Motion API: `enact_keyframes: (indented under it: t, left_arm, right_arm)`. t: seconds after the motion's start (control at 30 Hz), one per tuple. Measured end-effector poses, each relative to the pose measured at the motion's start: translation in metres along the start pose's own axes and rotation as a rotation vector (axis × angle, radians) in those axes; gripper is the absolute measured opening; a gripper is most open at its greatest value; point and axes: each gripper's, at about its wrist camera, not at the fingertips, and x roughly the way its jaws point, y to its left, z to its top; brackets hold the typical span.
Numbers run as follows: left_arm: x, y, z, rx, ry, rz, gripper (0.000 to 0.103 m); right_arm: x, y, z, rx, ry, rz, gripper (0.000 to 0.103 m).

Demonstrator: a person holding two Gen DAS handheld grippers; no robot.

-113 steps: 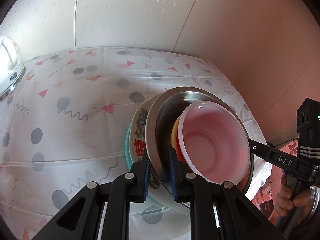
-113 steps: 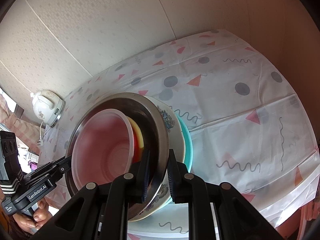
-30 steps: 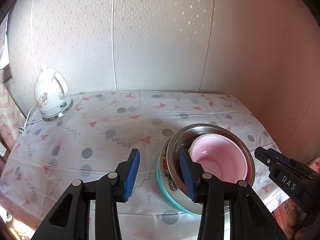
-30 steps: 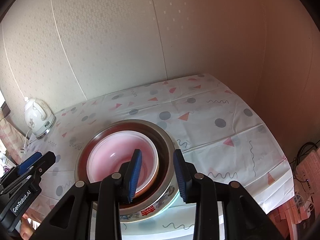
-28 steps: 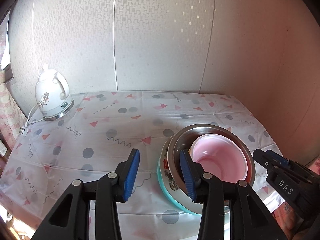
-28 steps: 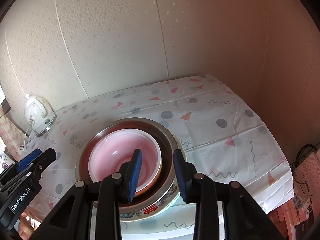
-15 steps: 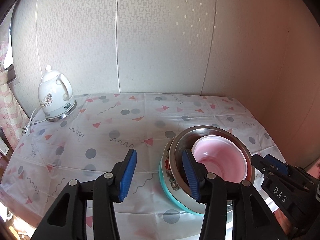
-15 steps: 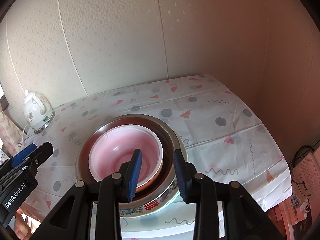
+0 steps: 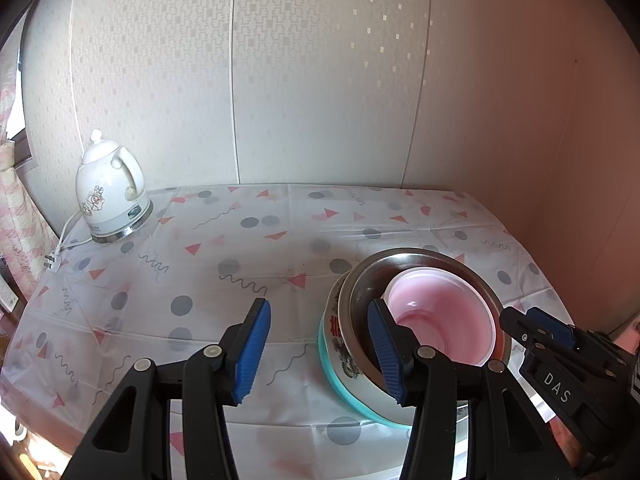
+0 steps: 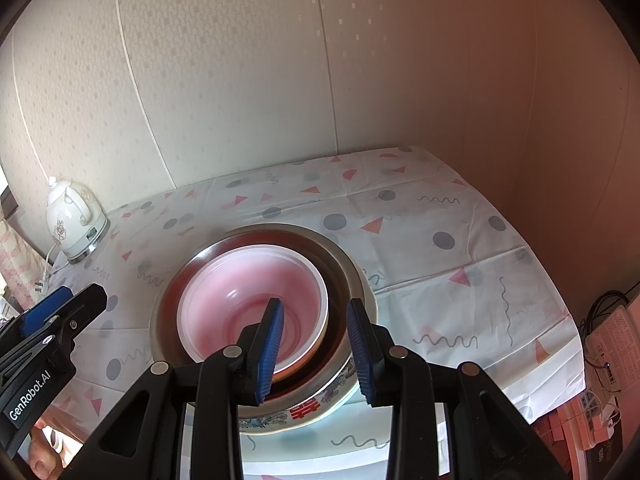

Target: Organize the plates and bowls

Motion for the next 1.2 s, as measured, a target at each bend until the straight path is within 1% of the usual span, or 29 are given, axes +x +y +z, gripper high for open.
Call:
enact_keyframes:
  t: [0.63,0.77,0.87,1.2]
  left_arm:
    - [0.0021,0.0004,-0.0015,0.005,0.011,0.003,0.054]
    - [0.0024,0.0017,-0.0026,0.006,0.012,0.006,0.054]
    - [0.0026,0.0035,-0.003,0.008,0.013,0.011,0.057]
    - [0.0064,0.0033,-0.0027,0.018,0.027,0.025,0.057]
  right_arm:
    - [0.0038,0.0001,-0.0014,-0.004,0.013,0.001,0.033]
    - [0.004,0.0002,-0.0016,-0.003,0.017,0.003,0.033]
    - [0.0041,0.0004,-0.0018,-0.003,0.017,0.004,0.033]
    - [0.0055,0.0004,-0.0025,-0.002,0.021,0.003,0.033]
